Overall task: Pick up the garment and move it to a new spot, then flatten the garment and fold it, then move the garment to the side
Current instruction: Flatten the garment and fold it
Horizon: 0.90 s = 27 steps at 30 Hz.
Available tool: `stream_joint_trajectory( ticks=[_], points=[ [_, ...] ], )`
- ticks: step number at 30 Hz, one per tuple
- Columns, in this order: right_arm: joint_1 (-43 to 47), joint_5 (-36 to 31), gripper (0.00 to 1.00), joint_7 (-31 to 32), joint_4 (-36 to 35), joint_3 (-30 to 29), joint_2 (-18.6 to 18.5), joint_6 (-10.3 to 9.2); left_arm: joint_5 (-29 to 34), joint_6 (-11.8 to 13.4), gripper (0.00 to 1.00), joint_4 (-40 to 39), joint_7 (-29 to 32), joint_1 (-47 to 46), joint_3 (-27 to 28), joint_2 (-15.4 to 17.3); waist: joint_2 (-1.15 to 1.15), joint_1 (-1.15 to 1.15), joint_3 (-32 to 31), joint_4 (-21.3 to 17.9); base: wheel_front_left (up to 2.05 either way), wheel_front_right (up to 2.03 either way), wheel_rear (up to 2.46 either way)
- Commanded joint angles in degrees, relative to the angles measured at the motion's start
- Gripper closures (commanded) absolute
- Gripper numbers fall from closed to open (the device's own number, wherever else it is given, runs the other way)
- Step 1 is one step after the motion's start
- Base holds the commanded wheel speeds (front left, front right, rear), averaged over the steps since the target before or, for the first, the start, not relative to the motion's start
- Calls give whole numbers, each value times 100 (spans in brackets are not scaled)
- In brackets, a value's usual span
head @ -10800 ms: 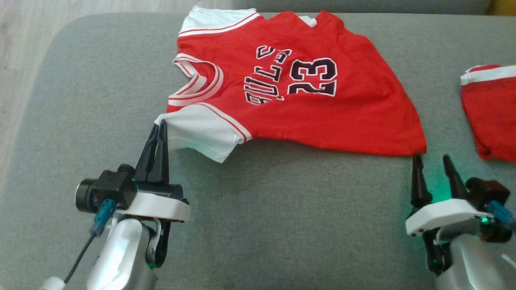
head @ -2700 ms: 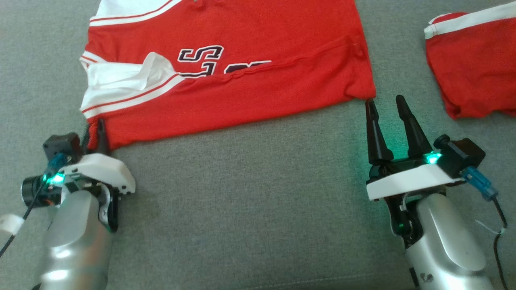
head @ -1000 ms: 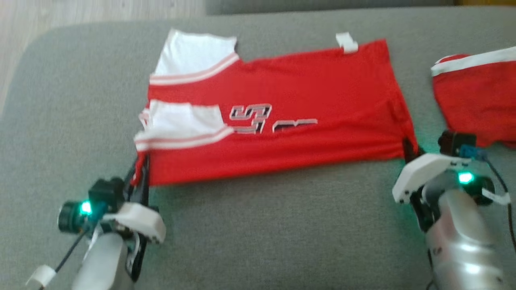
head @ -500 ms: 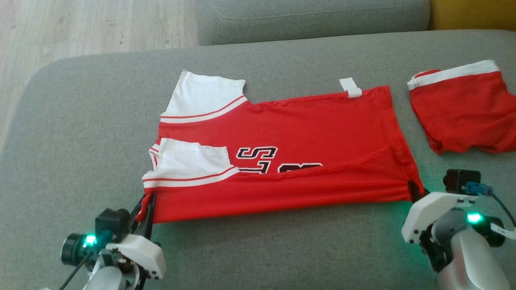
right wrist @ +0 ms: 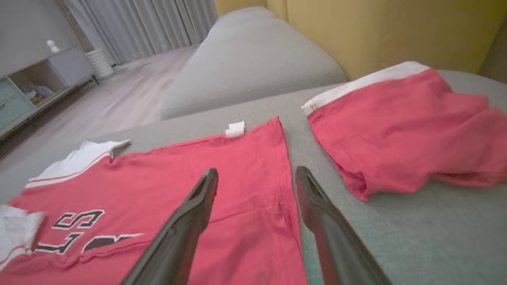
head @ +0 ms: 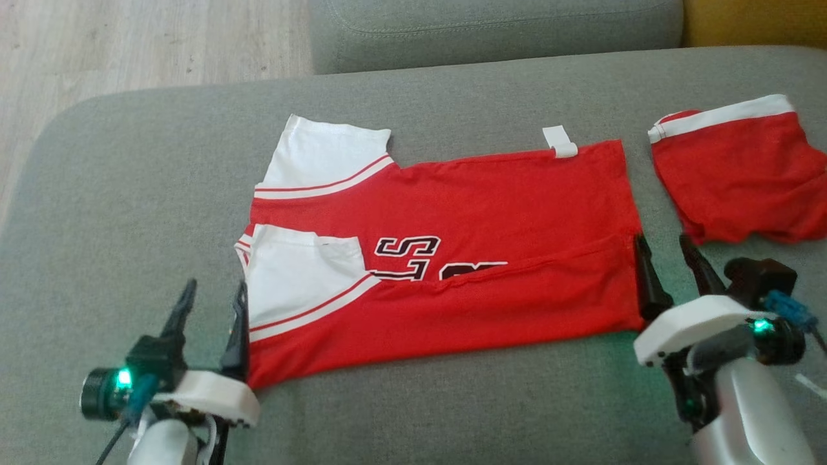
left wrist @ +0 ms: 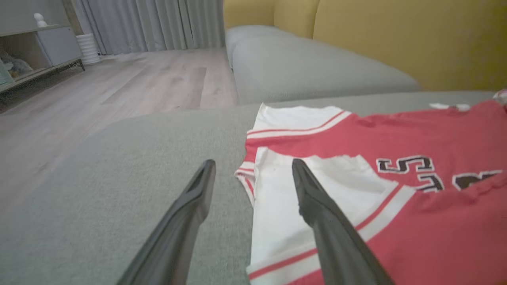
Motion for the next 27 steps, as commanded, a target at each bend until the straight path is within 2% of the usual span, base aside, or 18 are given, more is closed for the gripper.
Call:
stream_joint_trajectory(
  ticks=[1,7,12,17,19,20,22,27],
  points=[
    [-134,91,0,-250,-259,276,-37,-5,-77,21,0,-277,-187,-277,274,37,0,0,18,-11,0,0,0],
    [-140,441,0,-1138,-375,756,-37,-5,-140,13,0,-1011,-432,-385,497,-182,0,0,165,-114,0,0,0],
    [-290,497,0,-1406,-432,1014,-37,-5,73,-162,0,-1553,-438,-618,592,-183,0,0,460,-240,0,0,0],
    [-550,557,0,-1529,-590,1097,-37,-5,244,-448,0,-1260,-351,-1475,558,227,0,0,974,-395,0,0,0],
    [-634,592,0,-1565,-669,1104,-37,-5,282,-589,0,-992,-4,-1934,441,473,0,0,1205,-452,0,0,0],
    [-634,592,0,-1565,-669,1104,-37,-5,282,-589,0,-992,-4,-1934,441,473,0,0,1205,-452,0,0,0],
    [-710,620,0,-1591,-743,1131,-37,-5,298,-707,0,-706,380,-2414,260,771,0,0,1447,-518,0,0,0],
    [-880,684,0,-1632,-882,1211,-37,-5,-134,-794,0,153,1230,-3527,-297,1280,0,0,1942,-660,0,0,0]
  ],
)
